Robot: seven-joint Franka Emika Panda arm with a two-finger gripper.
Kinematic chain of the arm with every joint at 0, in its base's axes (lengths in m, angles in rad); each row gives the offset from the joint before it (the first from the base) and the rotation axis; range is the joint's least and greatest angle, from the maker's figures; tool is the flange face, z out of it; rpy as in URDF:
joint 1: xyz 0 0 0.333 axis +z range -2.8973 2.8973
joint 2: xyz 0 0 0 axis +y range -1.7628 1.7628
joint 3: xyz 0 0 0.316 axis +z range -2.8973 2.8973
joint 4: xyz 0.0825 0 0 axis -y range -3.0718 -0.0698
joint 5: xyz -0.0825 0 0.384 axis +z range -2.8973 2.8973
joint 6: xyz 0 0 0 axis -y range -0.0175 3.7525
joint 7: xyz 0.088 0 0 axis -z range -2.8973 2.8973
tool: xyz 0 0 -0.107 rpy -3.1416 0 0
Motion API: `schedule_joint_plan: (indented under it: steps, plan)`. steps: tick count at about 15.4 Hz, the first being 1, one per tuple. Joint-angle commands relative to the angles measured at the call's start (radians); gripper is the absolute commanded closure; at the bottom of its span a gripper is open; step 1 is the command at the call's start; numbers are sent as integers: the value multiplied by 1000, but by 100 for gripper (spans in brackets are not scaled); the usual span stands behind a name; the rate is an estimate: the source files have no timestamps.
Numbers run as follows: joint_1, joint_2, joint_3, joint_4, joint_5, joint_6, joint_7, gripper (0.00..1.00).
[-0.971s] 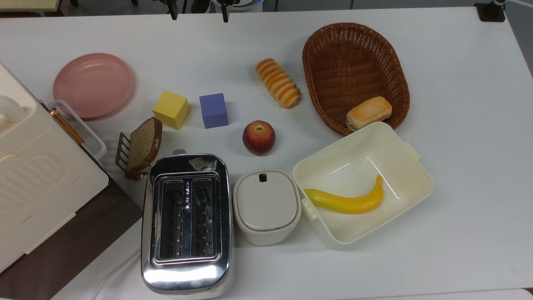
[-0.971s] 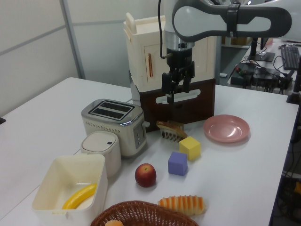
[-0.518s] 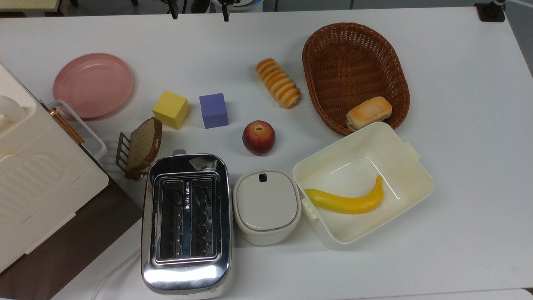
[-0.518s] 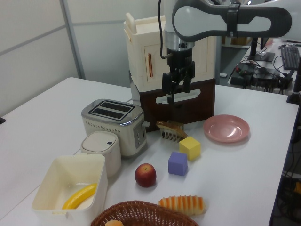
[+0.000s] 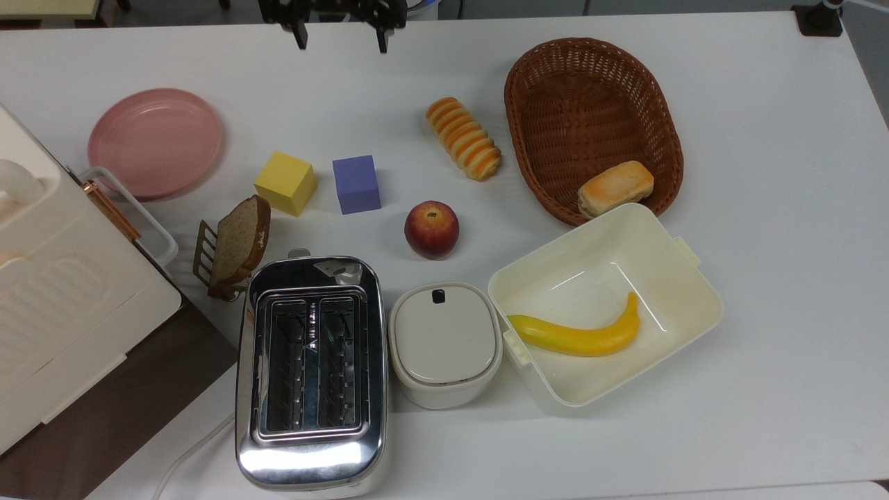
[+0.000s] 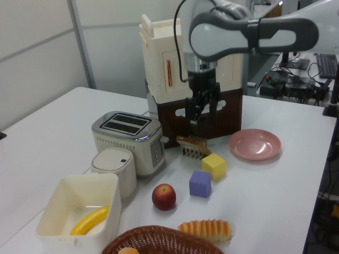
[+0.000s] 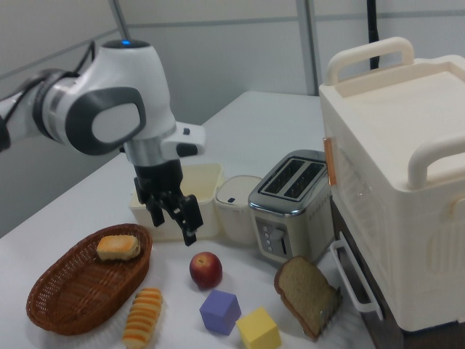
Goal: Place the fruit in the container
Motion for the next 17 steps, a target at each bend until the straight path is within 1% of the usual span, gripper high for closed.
schedule_joint_plan:
  steps: [1, 8, 13, 16, 17]
  plan:
    - [12, -6, -14, -59, -15, 50, -20, 0]
    - [17, 8, -11, -85, -16, 135, -14, 0]
    - [23, 5, 7, -199, -16, 309, 10, 0]
    - [27, 16, 32, -234, -24, 380, 12, 0]
    - [29, 26, 36, -237, -44, 408, 12, 0]
